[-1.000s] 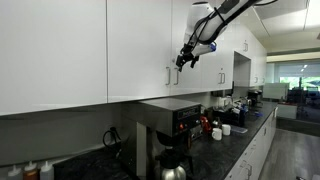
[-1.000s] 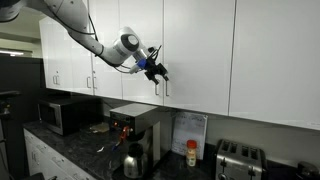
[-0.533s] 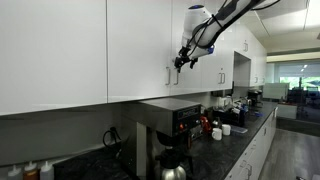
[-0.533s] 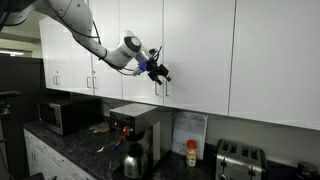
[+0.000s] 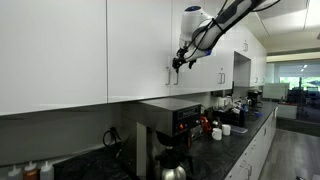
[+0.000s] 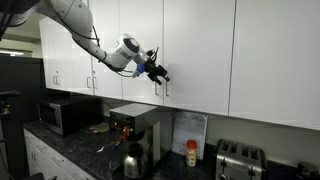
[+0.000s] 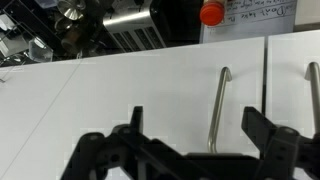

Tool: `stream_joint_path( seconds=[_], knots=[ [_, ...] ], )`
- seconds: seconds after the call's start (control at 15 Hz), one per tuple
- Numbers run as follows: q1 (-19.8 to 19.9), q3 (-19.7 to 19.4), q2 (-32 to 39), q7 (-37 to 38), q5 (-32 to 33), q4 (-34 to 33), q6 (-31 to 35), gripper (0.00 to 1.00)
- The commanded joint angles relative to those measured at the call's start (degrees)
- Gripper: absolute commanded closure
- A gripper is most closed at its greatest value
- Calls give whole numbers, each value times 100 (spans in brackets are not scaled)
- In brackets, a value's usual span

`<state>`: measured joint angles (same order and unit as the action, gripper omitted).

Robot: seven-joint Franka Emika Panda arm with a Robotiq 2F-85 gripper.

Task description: Open the cupboard

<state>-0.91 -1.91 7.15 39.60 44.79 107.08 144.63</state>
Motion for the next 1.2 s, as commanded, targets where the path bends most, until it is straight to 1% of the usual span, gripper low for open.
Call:
stream_joint_path(
  seconds=[0.0,0.27,0.47,0.87,1.13],
  knots=[
    [-99,-92,55,440,471,22,86,0],
    [-87,-87,69,839,910,70,100,0],
    [-61,-95,114,1021,1115,74,95,0],
    [-30,-160,190,1251,1305,46,115,0],
    [-31,-169,260,1293,1288,-9,122,0]
  ],
)
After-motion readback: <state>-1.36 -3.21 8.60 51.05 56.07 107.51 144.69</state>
